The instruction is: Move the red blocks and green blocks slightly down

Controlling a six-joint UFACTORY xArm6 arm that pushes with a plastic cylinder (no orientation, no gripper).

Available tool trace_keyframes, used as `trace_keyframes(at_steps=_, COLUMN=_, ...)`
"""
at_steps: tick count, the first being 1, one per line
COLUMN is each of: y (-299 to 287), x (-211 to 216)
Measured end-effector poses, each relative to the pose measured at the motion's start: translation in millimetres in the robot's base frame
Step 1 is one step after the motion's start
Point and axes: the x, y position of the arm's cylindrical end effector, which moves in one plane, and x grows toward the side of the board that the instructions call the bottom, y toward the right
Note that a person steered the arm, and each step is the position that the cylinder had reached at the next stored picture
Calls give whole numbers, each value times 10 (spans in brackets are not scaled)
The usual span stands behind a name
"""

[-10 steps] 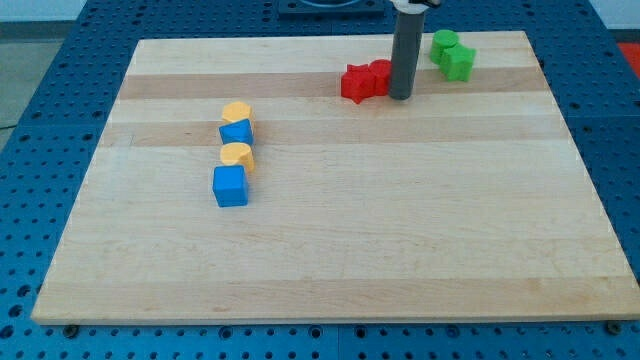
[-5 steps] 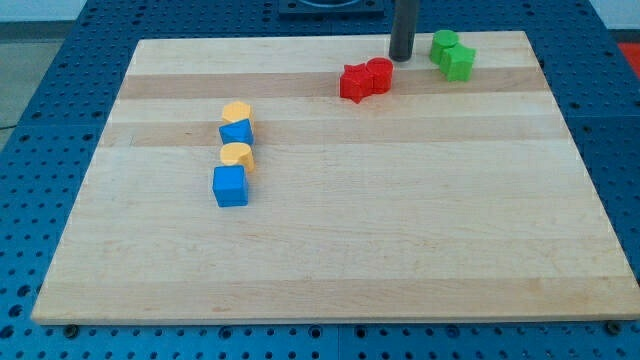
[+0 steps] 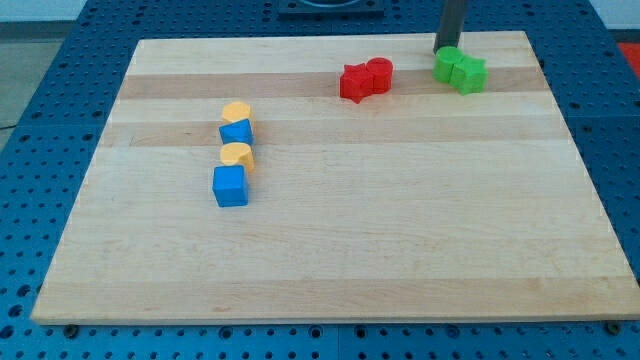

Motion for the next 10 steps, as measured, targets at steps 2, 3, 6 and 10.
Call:
trace_keyframes(at_steps=2, y=-557, x=67)
trace_keyframes(at_steps=3, y=-987, x=196)
trace_keyframes(at_steps=6, y=-1012, x=456)
trace_keyframes(at_steps=10, y=-1200, x=688)
